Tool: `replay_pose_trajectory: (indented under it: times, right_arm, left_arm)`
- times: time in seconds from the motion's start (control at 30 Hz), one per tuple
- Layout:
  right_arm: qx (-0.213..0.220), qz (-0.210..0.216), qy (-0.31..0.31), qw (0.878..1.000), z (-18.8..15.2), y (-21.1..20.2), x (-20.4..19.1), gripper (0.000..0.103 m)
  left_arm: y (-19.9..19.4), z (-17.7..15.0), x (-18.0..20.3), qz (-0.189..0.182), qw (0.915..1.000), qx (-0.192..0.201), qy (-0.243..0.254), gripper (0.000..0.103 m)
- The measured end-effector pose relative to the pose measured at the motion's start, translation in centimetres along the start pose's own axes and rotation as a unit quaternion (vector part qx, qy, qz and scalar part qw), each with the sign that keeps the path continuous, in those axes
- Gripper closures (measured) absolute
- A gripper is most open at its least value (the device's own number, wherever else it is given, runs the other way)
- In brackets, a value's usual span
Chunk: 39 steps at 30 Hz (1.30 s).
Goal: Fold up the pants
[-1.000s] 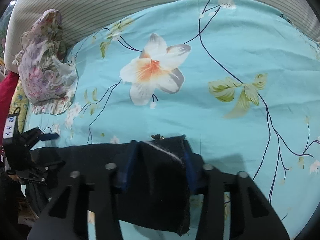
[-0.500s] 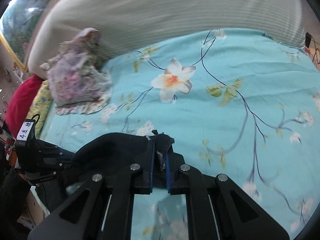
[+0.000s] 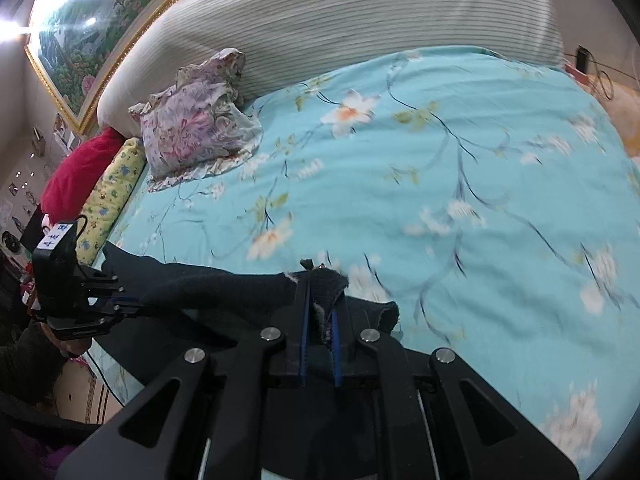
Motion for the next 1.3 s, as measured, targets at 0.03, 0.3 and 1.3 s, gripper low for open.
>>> replay_pose_trajectory:
  times: [0.03, 0.3, 1.3]
  right_arm:
    - [0.002, 0.0, 0.004, 1.0, -0.6, -0.3, 0.3, 0.093]
    - [0.019, -0.014, 0.02, 1.0, -4.3, -2.9, 1.6, 0.093]
    - [0.047, -0.067, 0.036, 0.996, -11.3, -7.2, -1.9, 0.046]
  left_arm:
    - [-0.2, -0.5, 0.9, -0.001, 1.0, 0.0, 0.004, 0.098]
    - [0.7, -2.7, 5.4, -0.022, 0.9994, -0.001, 0.025, 0.098]
    - [0.8, -10.6, 5.4, -0.037, 0.9967, 0.03, -0.065, 0.068]
Point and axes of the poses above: each gripper's, at about its wrist camera, not at the fingertips, and y roughly the way its jaws point, x to its right, z to its top, the point moved 4 cm from there along y, roughly the way its jaws point, and after that the axes turned 12 degrees about -z, right-handed, at the moved point
